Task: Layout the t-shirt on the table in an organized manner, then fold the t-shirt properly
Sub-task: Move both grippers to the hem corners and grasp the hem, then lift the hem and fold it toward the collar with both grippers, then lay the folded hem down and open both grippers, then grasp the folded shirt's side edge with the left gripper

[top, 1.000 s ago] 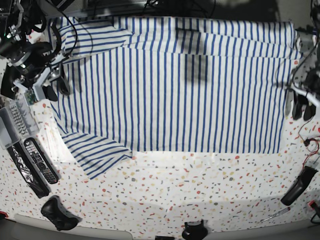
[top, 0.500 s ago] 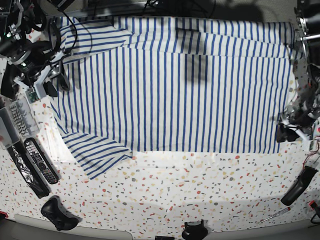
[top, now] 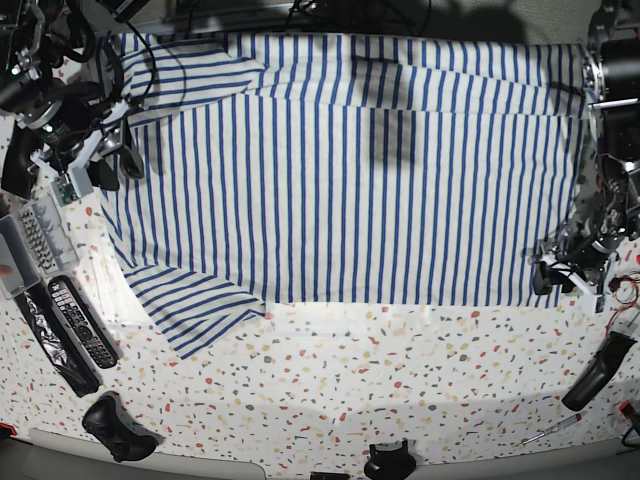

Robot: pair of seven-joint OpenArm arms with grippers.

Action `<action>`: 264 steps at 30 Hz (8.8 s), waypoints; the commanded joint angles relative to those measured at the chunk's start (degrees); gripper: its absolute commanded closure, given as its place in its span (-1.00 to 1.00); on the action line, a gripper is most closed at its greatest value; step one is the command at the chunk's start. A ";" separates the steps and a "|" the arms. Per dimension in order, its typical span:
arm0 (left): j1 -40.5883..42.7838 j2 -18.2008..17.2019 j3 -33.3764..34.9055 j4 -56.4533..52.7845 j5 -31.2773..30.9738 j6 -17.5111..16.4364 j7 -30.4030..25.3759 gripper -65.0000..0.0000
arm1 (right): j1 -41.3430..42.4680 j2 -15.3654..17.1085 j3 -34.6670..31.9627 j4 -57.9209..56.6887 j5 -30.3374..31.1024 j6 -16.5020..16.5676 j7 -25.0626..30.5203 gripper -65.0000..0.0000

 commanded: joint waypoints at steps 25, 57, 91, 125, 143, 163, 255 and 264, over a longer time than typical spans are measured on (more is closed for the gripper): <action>-1.25 0.92 -0.15 -1.81 -0.24 -3.21 2.32 1.00 | 0.31 0.81 0.46 0.98 1.29 0.00 9.03 0.28; -1.36 0.94 -0.15 -1.79 -0.22 -3.17 2.38 1.00 | 68.04 2.36 -22.08 -68.37 -5.01 -0.92 -6.73 0.18; -1.20 0.96 -0.17 -1.79 -0.28 -3.17 1.95 1.00 | 73.90 -1.38 -23.61 -90.09 -17.44 5.06 3.52 1.00; 32.52 0.94 -14.43 50.90 -8.87 2.84 12.85 1.00 | 23.47 7.43 2.82 -24.76 13.75 5.06 -5.81 1.00; 45.24 2.69 -22.14 62.10 -10.38 0.90 15.23 1.00 | 4.50 7.30 15.58 -13.53 21.24 5.06 -7.21 1.00; 44.06 2.69 -22.14 62.07 -10.21 0.90 14.01 1.00 | 31.43 7.30 -5.73 -28.61 18.62 4.85 -23.74 0.16; 50.29 2.38 -35.12 61.96 -21.27 -4.57 28.65 0.12 | 10.47 3.80 11.80 -13.81 27.30 5.06 -18.99 0.22; 52.72 2.67 -36.13 54.29 -27.85 -9.16 26.73 0.12 | 10.47 3.80 11.80 -13.81 29.81 5.06 -21.14 0.22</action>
